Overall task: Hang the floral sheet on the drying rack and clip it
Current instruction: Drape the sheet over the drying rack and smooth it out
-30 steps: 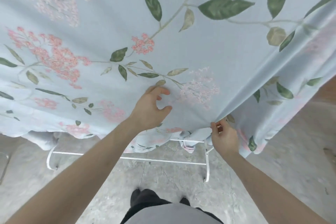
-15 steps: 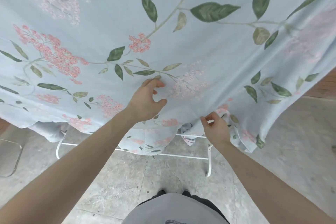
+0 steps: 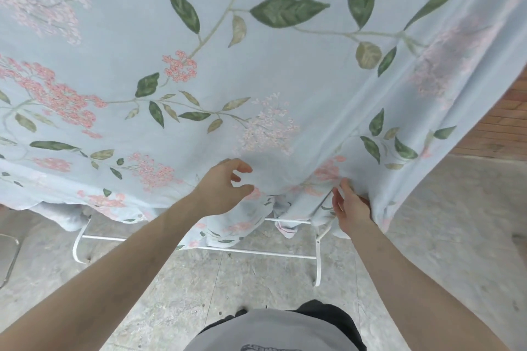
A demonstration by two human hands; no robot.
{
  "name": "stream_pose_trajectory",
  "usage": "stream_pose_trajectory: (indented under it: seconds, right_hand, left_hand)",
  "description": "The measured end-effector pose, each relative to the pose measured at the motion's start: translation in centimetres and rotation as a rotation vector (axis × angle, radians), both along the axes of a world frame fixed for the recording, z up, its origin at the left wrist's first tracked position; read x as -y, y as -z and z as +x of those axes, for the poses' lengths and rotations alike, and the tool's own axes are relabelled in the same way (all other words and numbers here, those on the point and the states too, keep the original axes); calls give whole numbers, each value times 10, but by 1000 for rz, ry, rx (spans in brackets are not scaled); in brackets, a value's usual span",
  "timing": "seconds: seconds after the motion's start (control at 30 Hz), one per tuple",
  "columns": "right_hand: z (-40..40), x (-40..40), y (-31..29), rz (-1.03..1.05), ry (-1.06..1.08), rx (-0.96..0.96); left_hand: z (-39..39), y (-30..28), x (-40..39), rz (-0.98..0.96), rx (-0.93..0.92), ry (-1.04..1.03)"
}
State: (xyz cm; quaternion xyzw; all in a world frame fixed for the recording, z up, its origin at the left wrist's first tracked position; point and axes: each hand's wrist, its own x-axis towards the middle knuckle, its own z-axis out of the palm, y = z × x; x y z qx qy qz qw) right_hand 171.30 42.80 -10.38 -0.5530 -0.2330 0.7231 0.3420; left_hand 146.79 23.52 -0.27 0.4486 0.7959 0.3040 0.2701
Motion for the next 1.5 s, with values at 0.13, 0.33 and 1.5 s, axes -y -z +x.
stream_pose_trajectory:
  seconds: [0.13,0.33,1.5]
  right_hand:
    - [27,4,14,139,-141,241]
    - [98,-5,39,145,-323,422]
    - [186,-64,91,393,-1116,736]
  left_hand:
    - [23,1,-19,28,6,-60]
    - [78,30,-39,-20,64,-207]
    - [313,184,-126,36,914,-1084]
